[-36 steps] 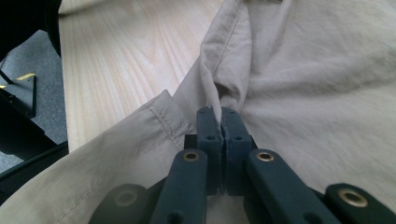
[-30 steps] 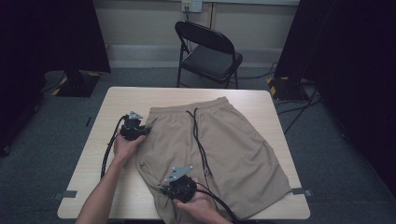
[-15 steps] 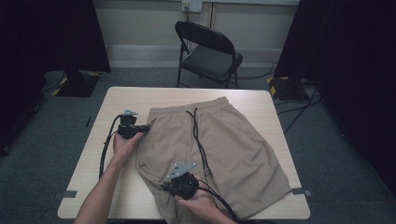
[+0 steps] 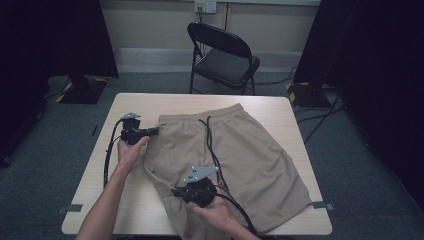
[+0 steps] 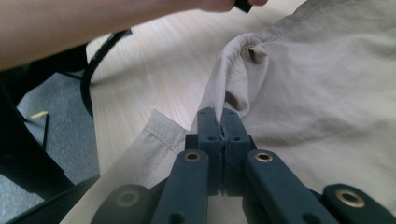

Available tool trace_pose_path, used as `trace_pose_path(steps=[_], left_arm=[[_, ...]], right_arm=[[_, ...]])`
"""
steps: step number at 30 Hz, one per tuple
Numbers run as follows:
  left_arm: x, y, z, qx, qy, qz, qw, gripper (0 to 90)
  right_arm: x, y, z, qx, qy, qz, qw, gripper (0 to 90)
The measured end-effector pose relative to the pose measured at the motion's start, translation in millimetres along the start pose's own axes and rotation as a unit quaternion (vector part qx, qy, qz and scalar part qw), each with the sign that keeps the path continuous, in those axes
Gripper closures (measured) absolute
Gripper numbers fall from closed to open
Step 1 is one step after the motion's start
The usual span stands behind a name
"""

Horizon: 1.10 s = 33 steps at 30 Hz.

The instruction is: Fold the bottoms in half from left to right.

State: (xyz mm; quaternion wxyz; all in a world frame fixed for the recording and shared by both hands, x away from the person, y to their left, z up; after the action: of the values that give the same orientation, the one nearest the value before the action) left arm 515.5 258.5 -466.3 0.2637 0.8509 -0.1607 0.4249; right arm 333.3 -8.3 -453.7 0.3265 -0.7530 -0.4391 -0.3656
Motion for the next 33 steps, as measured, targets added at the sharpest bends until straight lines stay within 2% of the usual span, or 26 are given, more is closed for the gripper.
trace_pose_path(steps=[4,13,19,23,26,33], left_arm=[[4.7,6.4,-4.9,-0.004,0.004,0.006,1.0000,89.6],[20.2,11.2,-21.6,-0.021,0.026,0.005,0.9994,89.6],[29.8,7.2,-34.8,-0.018,0.041,-0.003,0.9990,89.5],[36.6,8.5,-41.3,-0.025,0.055,-0.008,0.9982,89.5],[42.7,10.4,-46.2,-0.023,0.055,0.001,0.9982,89.6],[56.4,15.0,-56.4,-0.017,0.072,0.002,0.9973,89.6]], right_arm=[[5.1,2.7,-6.2,-0.002,0.010,0.003,0.9999,89.4],[15.6,3.2,-15.8,-0.005,0.031,0.003,0.9995,89.4],[24.0,3.0,-22.6,-0.006,0.045,0.001,0.9990,89.4],[28.7,2.7,-25.1,-0.008,0.051,-0.001,0.9986,89.4],[35.4,2.1,-30.3,-0.009,0.062,-0.005,0.9980,89.4],[47.7,4.9,-40.2,-0.013,0.084,-0.005,0.9964,89.4]])
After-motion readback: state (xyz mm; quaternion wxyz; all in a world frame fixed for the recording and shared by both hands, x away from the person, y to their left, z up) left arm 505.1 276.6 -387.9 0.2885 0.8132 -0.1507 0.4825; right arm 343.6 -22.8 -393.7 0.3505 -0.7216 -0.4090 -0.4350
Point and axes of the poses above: each handheld gripper's, and its own axes: z roughly forward along the jaws, x roughly out of its top, y roughly to its right, the point moved 1 cm from there along z, roughly forward along the jaws, and after that the axes turned 1 degree about y, right-handed, at the moved point
